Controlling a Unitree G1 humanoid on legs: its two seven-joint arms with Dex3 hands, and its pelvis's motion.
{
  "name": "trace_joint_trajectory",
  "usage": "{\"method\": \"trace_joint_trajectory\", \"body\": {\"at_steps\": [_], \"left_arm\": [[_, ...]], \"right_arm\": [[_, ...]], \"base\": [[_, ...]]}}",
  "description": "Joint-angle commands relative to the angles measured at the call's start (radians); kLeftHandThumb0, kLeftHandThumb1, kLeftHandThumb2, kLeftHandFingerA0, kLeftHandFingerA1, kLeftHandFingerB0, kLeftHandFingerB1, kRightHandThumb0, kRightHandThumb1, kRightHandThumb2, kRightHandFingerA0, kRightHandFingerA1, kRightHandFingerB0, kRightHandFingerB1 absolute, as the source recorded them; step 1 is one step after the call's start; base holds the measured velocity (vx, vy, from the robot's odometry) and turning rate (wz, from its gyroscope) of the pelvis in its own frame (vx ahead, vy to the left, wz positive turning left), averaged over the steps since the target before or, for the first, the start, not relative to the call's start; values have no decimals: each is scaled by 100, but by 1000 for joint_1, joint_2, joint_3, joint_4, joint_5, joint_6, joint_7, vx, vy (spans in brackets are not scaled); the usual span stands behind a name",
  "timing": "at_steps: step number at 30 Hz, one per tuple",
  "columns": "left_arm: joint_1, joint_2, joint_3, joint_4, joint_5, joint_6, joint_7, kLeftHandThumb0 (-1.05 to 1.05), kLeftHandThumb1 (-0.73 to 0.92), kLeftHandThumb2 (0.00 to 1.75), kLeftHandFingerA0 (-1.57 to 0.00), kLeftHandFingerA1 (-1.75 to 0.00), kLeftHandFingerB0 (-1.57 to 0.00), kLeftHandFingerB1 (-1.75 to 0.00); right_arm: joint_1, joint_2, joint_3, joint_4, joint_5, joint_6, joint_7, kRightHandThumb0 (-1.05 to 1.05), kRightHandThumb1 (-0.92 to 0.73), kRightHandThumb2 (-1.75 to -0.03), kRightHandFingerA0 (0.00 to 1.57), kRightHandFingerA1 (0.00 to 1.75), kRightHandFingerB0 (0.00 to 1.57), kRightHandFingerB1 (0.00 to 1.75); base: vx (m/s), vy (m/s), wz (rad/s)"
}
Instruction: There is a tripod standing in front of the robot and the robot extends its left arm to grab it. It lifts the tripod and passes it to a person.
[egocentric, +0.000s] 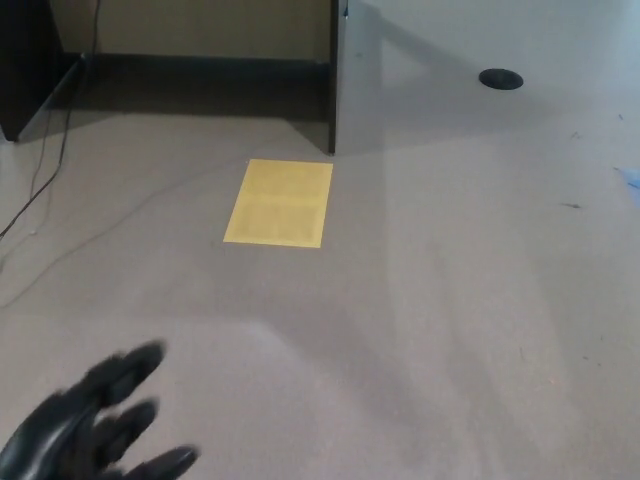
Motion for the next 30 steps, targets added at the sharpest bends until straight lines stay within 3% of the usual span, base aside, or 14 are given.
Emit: {"method": "trace_joint_trajectory", "body": {"at_steps": [1, 2, 3, 6, 7, 11, 12, 14, 16, 20, 21, 22, 28, 30], "left_arm": [[146, 115, 72, 735, 236, -701, 182, -52, 33, 64, -6, -22, 0, 0], [149, 121, 58, 774, 247, -700, 202, -46, 28, 60, -7, -26, 0, 0], [138, 127, 44, 819, 256, -704, 221, -38, 25, 60, -7, -31, 0, -7], [99, 131, 48, 878, 226, -684, 204, -34, 26, 60, -8, -28, 0, -9], [92, 131, 50, 884, 218, -686, 198, -37, 28, 60, -6, -24, 0, -5], [57, 148, 38, 943, 206, -685, 171, -35, 29, 59, -5, -15, 0, -2], [43, 153, 32, 965, 204, -681, 162, -35, 31, 60, -6, -17, 0, -2], [30, 161, 14, 986, 217, -681, 173, -32, 30, 61, -9, -26, 0, -4], [23, 176, -15, 1011, 241, -682, 181, -31, 28, 59, -9, -24, 0, -4], [4, 181, -35, 1054, 246, -691, 172, -25, 36, 51, -13, -29, 0, -21], [0, 182, -42, 1064, 252, -689, 180, -25, 26, 62, -15, -42, -1, -20], [-2, 183, -46, 1073, 254, -690, 184, -23, 25, 63, -13, -43, 0, -24], [13, 197, -77, 1112, 281, -737, 201, -23, 38, 57, -9, -33, -10, -21], [4, 196, -82, 1139, 279, -761, 200, -18, 39, 53, -11, -29, -8, -25]], "right_arm": [[4, -20, -14, 18, 10, -4, -7, -48, -61, -87, 52, 54, 35, 47], [20, -23, -15, 12, 12, -9, -9, -42, -72, -62, 59, 39, 40, 34], [28, -23, -19, 11, 16, -13, -10, -48, -60, -87, 51, 54, 35, 47], [33, -21, -40, 15, 39, -7, -4, -47, -60, -87, 51, 54, 35, 47], [38, -22, -41, 13, 39, -7, -9, -41, -73, -61, 61, 44, 42, 35], [38, -28, -39, 10, 34, -12, -15, -41, -73, -63, 61, 42, 41, 34], [33, -29, -40, 12, 35, -13, -14, -47, -61, -87, 52, 54, 35, 47], [28, -26, -50, 15, 45, -7, -9, -39, -73, -62, 60, 42, 41, 34], [23, -27, -39, 15, 30, 1, -14, -47, -61, -88, 52, 54, 35, 47], [6, -32, -30, 25, 18, 1, -12, -43, -71, -62, 58, 40, 40, 34], [1, -31, -28, 31, 16, 7, -14, -48, -60, -87, 52, 54, 35, 47], [1, -30, -28, 32, 15, 7, -15, -42, -73, -62, 62, 43, 42, 35], [24, -25, -27, 31, 12, -2, -42, -49, -59, -87, 53, 54, 34, 47], [29, -26, -29, 30, 11, -4, -58, -43, -71, -62, 63, 40, 39, 33]], "base": [[0, 0, 0], [0, 0, 0], [0, 0, 0], [0, 0, 0], [0, 0, 0], [0, 0, 0], [0, 0, 0], [0, 0, 0], [0, 0, 0], [0, 0, 0], [0, 0, 0], [0, 0, 0], [0, 0, 0], [0, 0, 0]]}}
